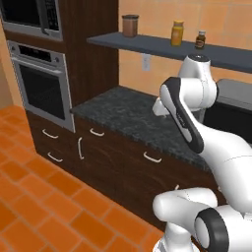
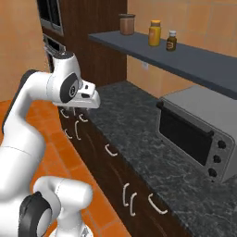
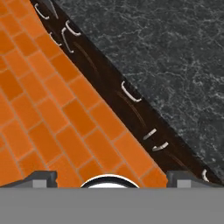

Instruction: Take a straw from the drawer in front and place it inside the glass cup on the dining counter.

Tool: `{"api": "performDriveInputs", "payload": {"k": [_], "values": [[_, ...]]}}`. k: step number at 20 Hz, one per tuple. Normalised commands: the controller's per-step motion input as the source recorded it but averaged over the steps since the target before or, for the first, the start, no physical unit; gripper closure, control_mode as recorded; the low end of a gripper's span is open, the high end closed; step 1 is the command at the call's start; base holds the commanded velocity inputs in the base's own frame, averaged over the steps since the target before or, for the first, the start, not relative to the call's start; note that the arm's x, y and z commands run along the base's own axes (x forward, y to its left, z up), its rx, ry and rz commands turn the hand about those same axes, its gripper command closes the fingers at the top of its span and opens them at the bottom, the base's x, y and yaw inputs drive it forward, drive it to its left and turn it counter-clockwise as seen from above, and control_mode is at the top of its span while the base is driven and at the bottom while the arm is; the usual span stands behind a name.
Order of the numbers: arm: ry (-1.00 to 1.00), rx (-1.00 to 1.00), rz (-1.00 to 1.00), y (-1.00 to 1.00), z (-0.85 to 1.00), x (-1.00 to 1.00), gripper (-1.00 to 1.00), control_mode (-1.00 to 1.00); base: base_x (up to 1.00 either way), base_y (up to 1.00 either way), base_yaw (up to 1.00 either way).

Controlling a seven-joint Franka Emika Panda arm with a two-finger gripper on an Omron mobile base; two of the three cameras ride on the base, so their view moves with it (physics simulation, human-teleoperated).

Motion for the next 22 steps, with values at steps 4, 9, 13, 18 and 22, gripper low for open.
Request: {"api": "performDriveInputs", "payload": {"k": [4, 9, 13, 18, 22], "values": [[0.00, 0.00, 0.00, 0.00, 0.00, 0.00, -1.00, 1.00, -0.08, -0.79, 0.37], [0.00, 0.00, 0.00, 0.00, 0.00, 0.00, -1.00, 1.00, 0.25, -0.70, 0.39], [0.01, 0.00, 0.05, 0.00, 0.00, 0.10, -1.00, -1.00, 0.33, -0.26, 0.26], [0.00, -0.20, 0.04, 0.54, -0.11, 0.08, -1.00, -1.00, 0.00, 0.00, 0.00], [0.00, -0.43, 0.00, 1.00, -0.40, 0.06, -1.00, -1.00, 0.00, 0.00, 0.00]]}}
